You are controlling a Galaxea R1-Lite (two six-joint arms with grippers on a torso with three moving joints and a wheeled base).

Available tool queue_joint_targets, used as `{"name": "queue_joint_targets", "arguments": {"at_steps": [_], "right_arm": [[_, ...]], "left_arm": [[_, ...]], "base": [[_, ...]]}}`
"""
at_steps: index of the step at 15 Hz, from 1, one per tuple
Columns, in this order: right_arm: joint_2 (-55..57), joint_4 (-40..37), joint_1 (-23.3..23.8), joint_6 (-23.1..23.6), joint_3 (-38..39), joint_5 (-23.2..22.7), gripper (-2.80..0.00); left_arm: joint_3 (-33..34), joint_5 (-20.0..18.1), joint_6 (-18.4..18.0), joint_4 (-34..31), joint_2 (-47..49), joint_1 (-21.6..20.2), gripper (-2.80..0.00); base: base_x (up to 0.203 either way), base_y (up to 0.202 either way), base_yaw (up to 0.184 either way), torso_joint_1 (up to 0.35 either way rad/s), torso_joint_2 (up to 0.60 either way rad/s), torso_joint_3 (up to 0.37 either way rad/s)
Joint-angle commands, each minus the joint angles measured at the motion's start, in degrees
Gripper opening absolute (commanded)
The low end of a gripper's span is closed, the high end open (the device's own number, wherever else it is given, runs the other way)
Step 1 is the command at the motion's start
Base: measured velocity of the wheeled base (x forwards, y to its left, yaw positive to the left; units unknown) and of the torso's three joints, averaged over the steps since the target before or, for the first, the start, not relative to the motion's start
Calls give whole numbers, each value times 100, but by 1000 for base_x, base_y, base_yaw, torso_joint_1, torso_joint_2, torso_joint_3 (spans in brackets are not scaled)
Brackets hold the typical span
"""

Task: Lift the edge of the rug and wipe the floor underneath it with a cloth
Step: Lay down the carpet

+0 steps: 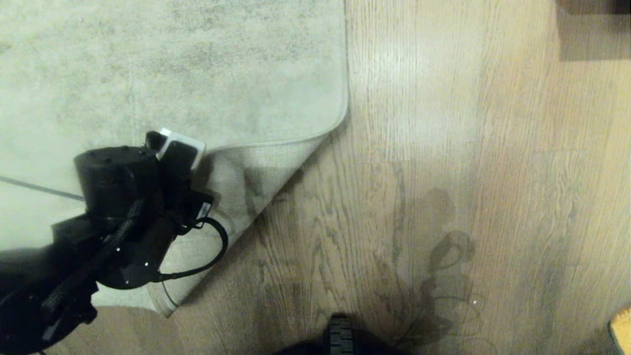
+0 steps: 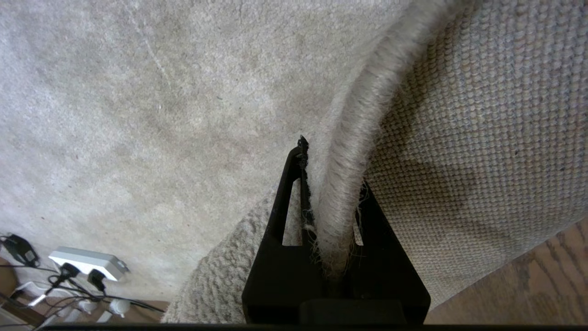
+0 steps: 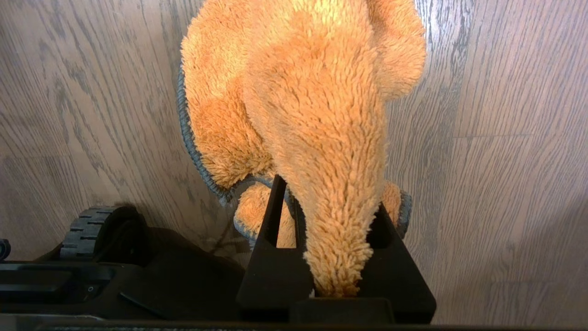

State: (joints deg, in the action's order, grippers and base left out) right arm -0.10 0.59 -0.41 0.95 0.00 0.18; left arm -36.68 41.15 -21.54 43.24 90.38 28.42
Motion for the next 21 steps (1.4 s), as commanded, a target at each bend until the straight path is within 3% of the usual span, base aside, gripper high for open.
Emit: {"name": "queue_joint_targets", "arguments": {"at_steps": [1, 2, 3, 11, 17, 21], "right_arm": [[10, 3, -2, 1, 0, -1, -280], [10, 3, -2, 1, 0, -1, -280], [10, 3, -2, 1, 0, -1, -280], [10, 3, -2, 1, 0, -1, -280], [10, 3, -2, 1, 0, -1, -280], [10, 3, -2, 1, 0, -1, -280]], "left_arm": [[-15, 24, 31, 27, -10, 26, -280], [-6, 24, 62, 27, -12, 50, -280], [-6, 24, 95, 27, -12, 59, 0], [-434, 33, 911, 27, -3, 439, 0], [-1134, 16, 1140, 27, 12, 747, 0], [-1126, 16, 1341, 27, 23, 908, 0]], "base": [[0, 0, 0, 0, 0, 0], [0, 0, 0, 0, 0, 0], [0, 0, 0, 0, 0, 0], [0, 0, 0, 0, 0, 0], [0, 0, 0, 0, 0, 0], [0, 0, 0, 0, 0, 0]]}}
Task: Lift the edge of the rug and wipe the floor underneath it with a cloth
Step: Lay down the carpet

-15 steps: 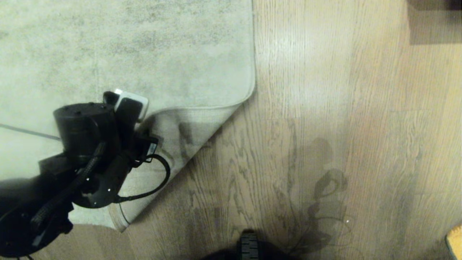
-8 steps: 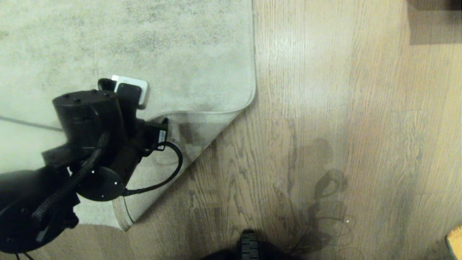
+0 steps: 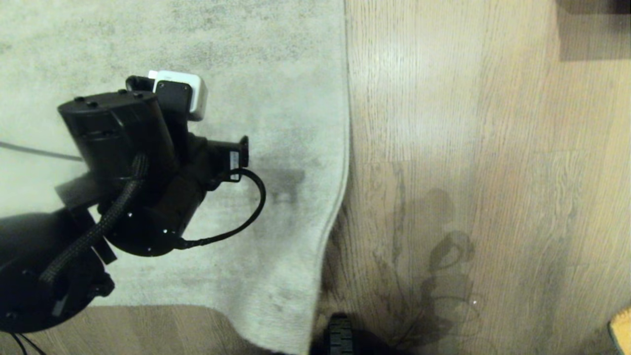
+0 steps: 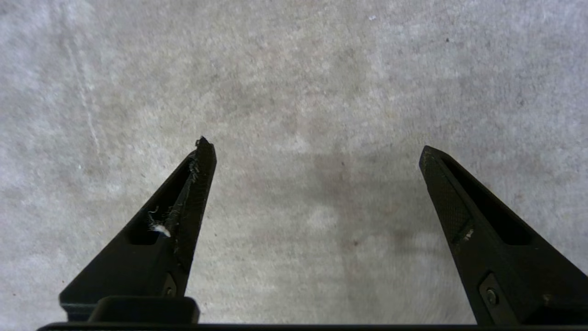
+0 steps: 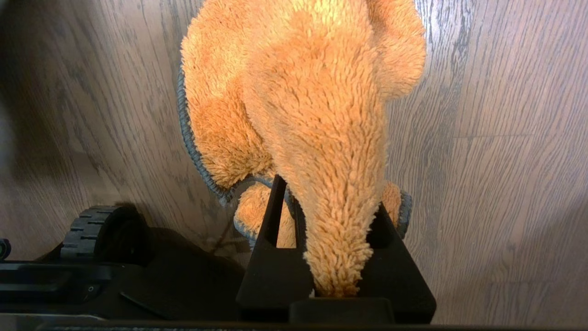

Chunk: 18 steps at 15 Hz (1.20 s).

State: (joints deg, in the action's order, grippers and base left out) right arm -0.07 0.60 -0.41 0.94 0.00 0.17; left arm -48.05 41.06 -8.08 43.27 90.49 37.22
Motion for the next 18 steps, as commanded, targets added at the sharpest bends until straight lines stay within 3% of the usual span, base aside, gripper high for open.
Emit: {"name": "queue_joint_targets", "arguments": {"at_steps": [1, 6, 9, 10, 13, 18], "right_arm": [[10, 2, -2, 3, 0, 1, -280], [7, 2, -2, 3, 0, 1, -280], [7, 2, -2, 3, 0, 1, -280], [7, 2, -2, 3, 0, 1, -280], [7, 2, -2, 3, 0, 1, -280], [7, 2, -2, 3, 0, 1, -280]], "left_arm": [[57, 19, -1, 23, 21, 38, 0], [437, 23, 181, 23, 82, 198, 0], [705, 42, 579, 22, 216, 462, 0], [745, 43, 655, 23, 292, 493, -280], [701, 34, 845, 24, 708, 676, -280], [614, 28, 1034, 23, 1174, 1410, -280]], "base": [[0, 0, 0, 0, 0, 0], [0, 0, 0, 0, 0, 0], [0, 0, 0, 0, 0, 0], [0, 0, 0, 0, 0, 0], [0, 0, 0, 0, 0, 0], [0, 0, 0, 0, 0, 0]]}}
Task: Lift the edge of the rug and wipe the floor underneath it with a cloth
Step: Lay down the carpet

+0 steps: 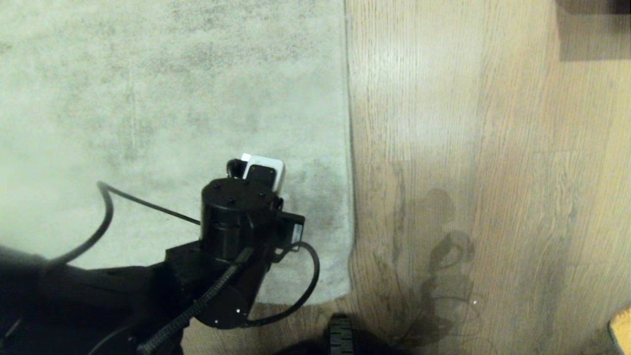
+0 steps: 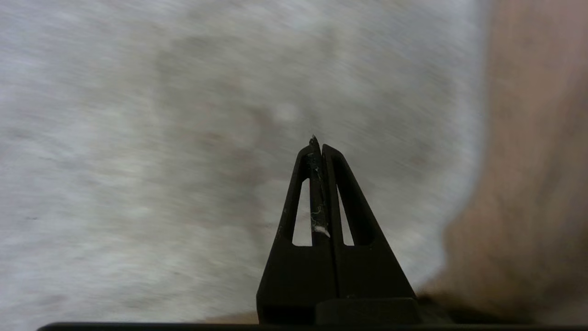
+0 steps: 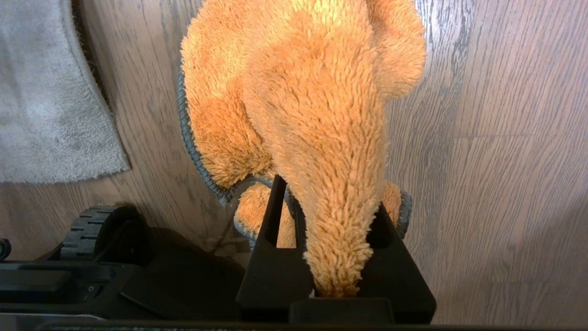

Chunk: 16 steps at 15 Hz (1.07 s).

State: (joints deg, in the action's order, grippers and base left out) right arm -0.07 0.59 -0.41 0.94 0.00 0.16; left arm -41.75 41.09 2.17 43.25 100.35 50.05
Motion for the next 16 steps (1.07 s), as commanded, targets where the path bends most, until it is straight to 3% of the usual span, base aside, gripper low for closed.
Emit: {"name": "queue_joint_targets", "arguments": {"at_steps": [1, 5, 8, 10, 13, 16], "right_arm": [[7, 2, -2, 3, 0, 2, -280], [7, 2, -2, 3, 0, 2, -280], [7, 2, -2, 3, 0, 2, -280], [7, 2, -2, 3, 0, 2, -280], [7, 2, -2, 3, 0, 2, -280], [7, 2, -2, 3, 0, 2, -280]], "left_arm": [[-43, 22, 127, 12, 245, 276, -280], [-375, -16, 636, 9, 873, 571, -280], [-348, -212, 1288, 8, 1307, 720, -280], [-127, -316, 1303, 8, 1320, 743, -280], [294, -1048, 1289, 16, 1318, 816, -280], [806, -1172, 1286, 20, 1352, 932, -280]], "base": [[0, 0, 0, 0, 0, 0], [0, 0, 0, 0, 0, 0], [0, 0, 0, 0, 0, 0], [0, 0, 0, 0, 0, 0], [0, 0, 0, 0, 0, 0], [0, 0, 0, 0, 0, 0]]}}
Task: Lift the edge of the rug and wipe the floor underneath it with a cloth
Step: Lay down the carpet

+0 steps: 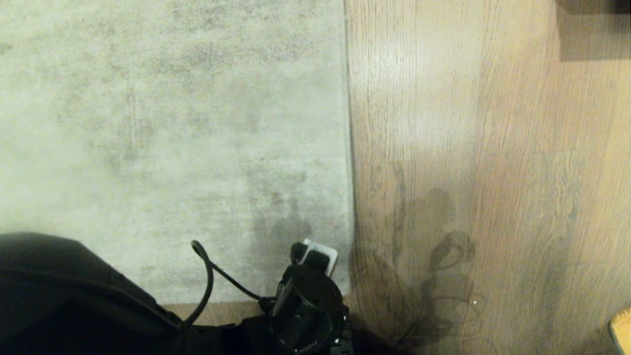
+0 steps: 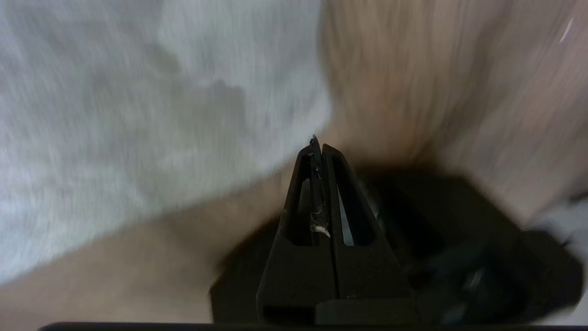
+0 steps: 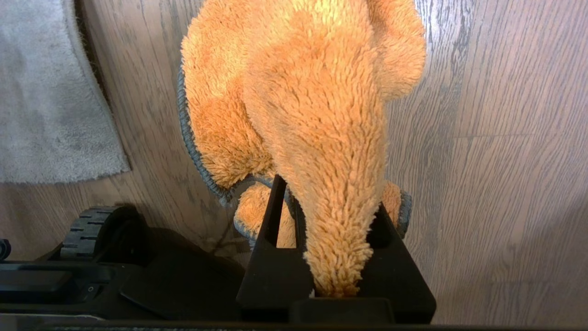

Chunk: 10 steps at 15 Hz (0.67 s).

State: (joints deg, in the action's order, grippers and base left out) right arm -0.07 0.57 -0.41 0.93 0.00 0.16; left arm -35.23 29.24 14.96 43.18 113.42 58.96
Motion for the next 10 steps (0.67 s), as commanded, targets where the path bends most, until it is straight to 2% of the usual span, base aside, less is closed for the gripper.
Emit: {"name": "queue_joint_targets", "arguments": {"at_steps": [1, 6, 10], "right_arm": [[7, 4, -2, 4, 0, 2, -280], [7, 4, -2, 4, 0, 2, -280], [7, 4, -2, 4, 0, 2, -280]], "left_arm": [[338, 12, -2, 25, 49, 107, -280], [715, 3, 8, 33, 533, 498, -280], [710, 20, -50, 25, 930, 564, -280]], "base": [[0, 0, 0, 0, 0, 0], [0, 0, 0, 0, 0, 0], [0, 0, 0, 0, 0, 0]]}}
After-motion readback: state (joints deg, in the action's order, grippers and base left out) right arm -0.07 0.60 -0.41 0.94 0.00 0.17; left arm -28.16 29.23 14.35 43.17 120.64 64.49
